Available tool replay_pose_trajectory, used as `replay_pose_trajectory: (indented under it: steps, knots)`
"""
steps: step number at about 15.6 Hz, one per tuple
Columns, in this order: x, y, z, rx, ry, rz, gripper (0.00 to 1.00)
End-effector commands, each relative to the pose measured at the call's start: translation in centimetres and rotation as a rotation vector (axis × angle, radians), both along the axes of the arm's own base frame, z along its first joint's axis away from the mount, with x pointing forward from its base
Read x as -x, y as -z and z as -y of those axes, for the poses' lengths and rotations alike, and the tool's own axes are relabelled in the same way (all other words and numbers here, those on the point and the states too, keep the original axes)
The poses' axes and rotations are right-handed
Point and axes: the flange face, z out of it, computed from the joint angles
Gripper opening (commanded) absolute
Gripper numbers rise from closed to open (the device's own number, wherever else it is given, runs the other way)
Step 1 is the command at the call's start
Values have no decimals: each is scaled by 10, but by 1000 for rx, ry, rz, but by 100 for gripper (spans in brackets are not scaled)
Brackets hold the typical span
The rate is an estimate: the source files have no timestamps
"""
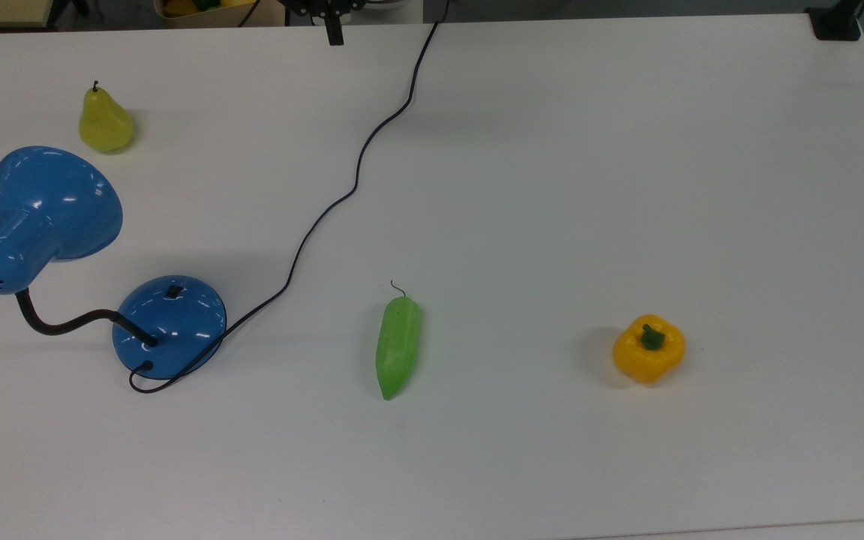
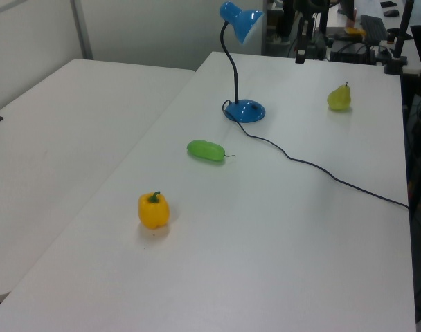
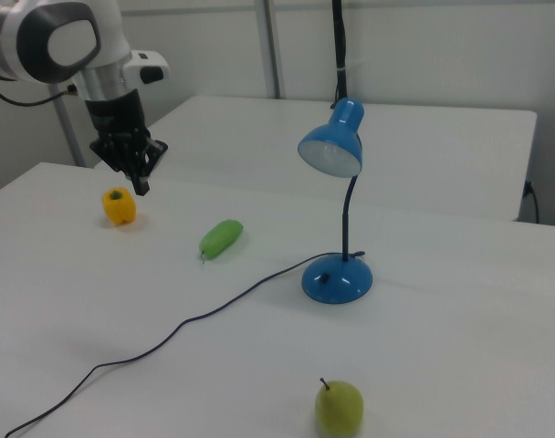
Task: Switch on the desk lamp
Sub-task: 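Move the gripper over the blue lamp base and lower it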
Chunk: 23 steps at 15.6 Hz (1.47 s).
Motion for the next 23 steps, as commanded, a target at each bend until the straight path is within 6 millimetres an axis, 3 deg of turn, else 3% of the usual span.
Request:
replay_pose_trajectory:
  steps: [1, 3, 8, 17, 23]
  knots:
    - [-5, 14, 26, -21, 66, -4, 0]
    - [-9, 23, 41, -14, 92, 20, 0]
    - [-27, 68, 75, 24, 154, 56, 0]
    - [-58, 158, 103, 81, 289, 185, 0]
    - [-80, 184, 132, 90, 370, 342, 0]
